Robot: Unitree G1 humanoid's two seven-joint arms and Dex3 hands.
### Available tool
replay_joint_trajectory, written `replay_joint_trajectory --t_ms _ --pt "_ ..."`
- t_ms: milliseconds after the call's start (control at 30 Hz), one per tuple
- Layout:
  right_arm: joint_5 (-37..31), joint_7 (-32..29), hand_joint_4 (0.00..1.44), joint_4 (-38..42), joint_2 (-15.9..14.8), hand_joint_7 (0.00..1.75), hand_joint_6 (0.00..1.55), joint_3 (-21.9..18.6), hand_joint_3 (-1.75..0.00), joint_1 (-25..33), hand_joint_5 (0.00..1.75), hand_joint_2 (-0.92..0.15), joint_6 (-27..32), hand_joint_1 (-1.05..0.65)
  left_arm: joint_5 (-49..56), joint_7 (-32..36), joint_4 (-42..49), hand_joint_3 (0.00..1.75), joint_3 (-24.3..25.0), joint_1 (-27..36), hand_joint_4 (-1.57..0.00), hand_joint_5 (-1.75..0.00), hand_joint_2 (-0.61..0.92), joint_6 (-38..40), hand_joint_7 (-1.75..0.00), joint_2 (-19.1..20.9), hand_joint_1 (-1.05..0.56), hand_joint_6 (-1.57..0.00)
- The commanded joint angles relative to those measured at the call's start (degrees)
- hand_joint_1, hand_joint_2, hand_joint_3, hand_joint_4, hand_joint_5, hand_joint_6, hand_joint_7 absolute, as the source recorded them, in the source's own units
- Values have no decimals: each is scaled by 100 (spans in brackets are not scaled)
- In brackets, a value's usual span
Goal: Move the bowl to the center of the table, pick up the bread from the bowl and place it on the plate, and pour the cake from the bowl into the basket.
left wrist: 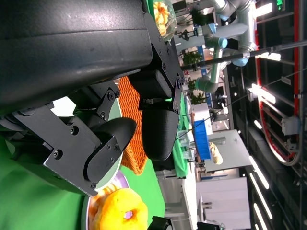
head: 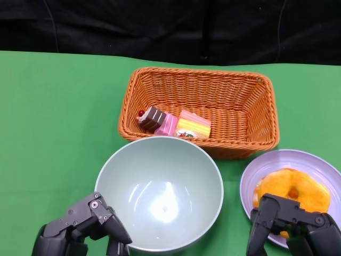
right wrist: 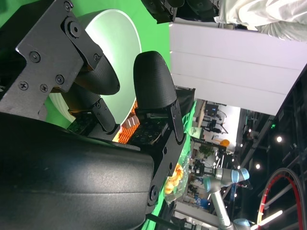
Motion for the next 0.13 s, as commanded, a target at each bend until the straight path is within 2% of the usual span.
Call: replay_joint_trajectory --t_ms 33,133 --pt "78 10 98 12 -49 156 89 7 -175 -7 174 -18 25 8 -67 7 80 144 36 -24 -90 -174 36 -100 -153 87 -6 -83" --pt "80 17 97 -8 -47 156 89 7 -175 -13 174 -19 63 7 -93 12 109 143 45 -45 -89 -174 36 -123 -153 100 -7 -82"
